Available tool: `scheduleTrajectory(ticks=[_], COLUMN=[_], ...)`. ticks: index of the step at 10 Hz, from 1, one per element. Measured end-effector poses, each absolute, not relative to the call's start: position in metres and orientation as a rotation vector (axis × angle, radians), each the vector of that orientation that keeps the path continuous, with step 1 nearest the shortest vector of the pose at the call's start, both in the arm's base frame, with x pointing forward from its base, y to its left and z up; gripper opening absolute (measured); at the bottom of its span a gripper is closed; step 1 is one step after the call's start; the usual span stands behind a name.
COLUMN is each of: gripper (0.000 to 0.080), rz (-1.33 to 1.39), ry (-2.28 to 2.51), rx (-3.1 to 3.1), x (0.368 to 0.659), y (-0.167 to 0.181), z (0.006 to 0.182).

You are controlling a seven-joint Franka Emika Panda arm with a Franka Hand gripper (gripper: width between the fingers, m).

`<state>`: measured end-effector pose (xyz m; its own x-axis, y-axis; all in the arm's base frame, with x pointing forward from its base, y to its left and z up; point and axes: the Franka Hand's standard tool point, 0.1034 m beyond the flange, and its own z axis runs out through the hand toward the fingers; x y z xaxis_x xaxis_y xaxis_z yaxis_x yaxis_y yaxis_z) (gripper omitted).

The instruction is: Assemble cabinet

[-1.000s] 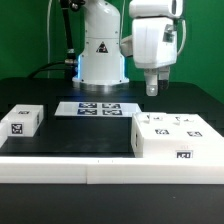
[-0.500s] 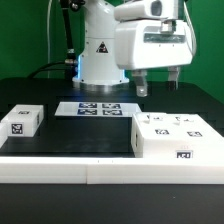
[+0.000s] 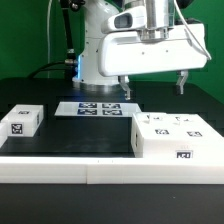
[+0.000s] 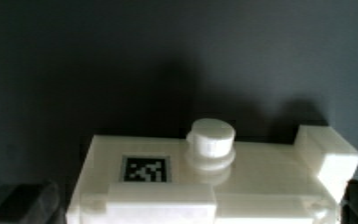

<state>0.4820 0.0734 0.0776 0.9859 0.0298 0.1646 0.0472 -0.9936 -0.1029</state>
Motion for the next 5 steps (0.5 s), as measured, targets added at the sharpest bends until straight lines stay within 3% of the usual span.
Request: scheduleTrajectory(ticks=[2, 5], gripper=[0.0797, 0.0797], rz=[-0.233, -0.231], ry=[0.083, 0.087], rx=[-3.011, -3.028], x=[0.481, 0.476], y=[0.075, 0.090], z=[0.076, 0.058])
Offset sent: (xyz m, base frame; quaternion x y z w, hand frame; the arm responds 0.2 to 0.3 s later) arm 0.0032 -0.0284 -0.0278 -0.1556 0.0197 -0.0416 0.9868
